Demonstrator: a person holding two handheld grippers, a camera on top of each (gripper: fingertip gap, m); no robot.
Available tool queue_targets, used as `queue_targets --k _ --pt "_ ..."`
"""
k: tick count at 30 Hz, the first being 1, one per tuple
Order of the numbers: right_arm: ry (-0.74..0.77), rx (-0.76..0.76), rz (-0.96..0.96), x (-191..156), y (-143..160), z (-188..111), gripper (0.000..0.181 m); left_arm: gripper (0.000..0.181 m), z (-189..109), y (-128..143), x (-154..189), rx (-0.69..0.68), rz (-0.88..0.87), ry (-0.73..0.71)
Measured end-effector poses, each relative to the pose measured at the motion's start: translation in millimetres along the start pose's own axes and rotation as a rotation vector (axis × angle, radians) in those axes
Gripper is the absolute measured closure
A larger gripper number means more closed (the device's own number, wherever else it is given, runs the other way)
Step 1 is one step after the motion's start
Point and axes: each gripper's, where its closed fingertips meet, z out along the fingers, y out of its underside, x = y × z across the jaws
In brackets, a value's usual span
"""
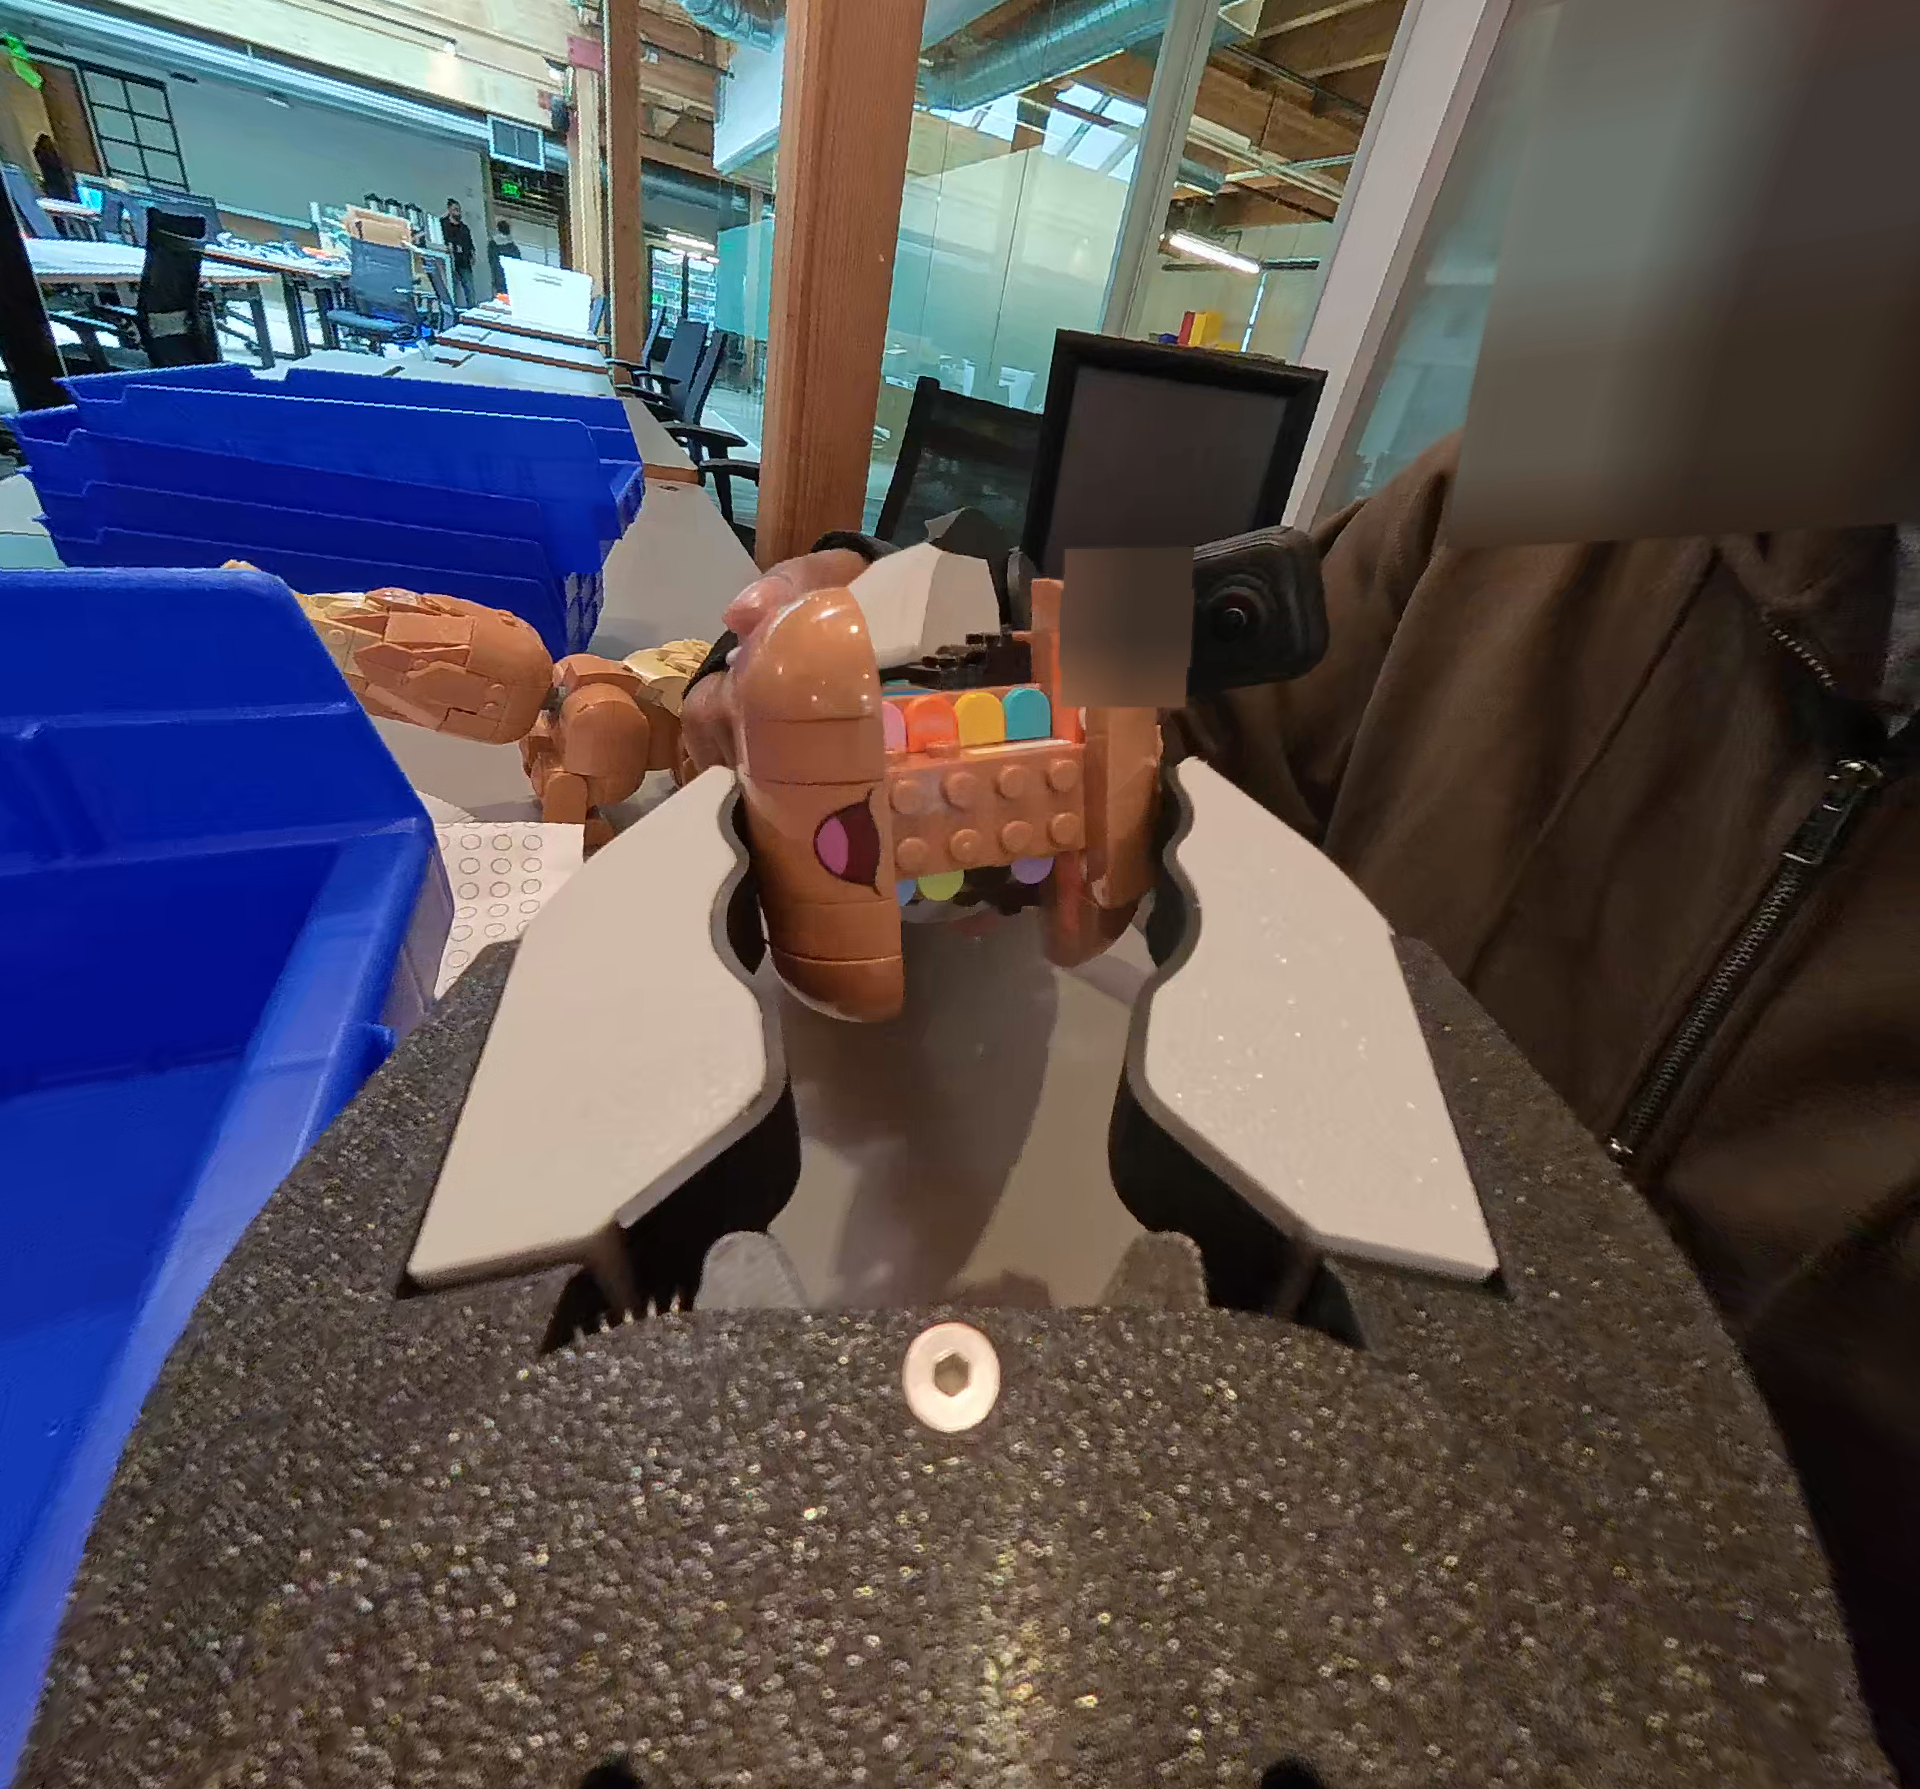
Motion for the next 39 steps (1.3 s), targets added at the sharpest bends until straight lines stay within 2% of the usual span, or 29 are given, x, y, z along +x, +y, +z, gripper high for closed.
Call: queue_targets --k 6,23,28,35,39 --pt "-0.019 -0.003 -0.026 -5 1 1 0.139 0.108 4 12 -3 -0.073 0.006 -0.017" --pt "-0.056 -0.045 -0.103 -17 6 5 0.144 0.107 -6 22 -4 -0.200 0.007 -0.070" --pt "-0.060 -0.078 -0.139 -20 10 6 0.145 0.100 -8 30 -9 -0.311 0.050 -0.143" --pt "-0.059 -0.123 -0.159 -21 18 8 0.145 0.098 -11 31 -23 -0.378 0.122 -0.270" --pt "-0.066 -0.144 -0.195 -25 20 9 0.145 0.099 -9 36 -24 -0.416 0.138 -0.281"
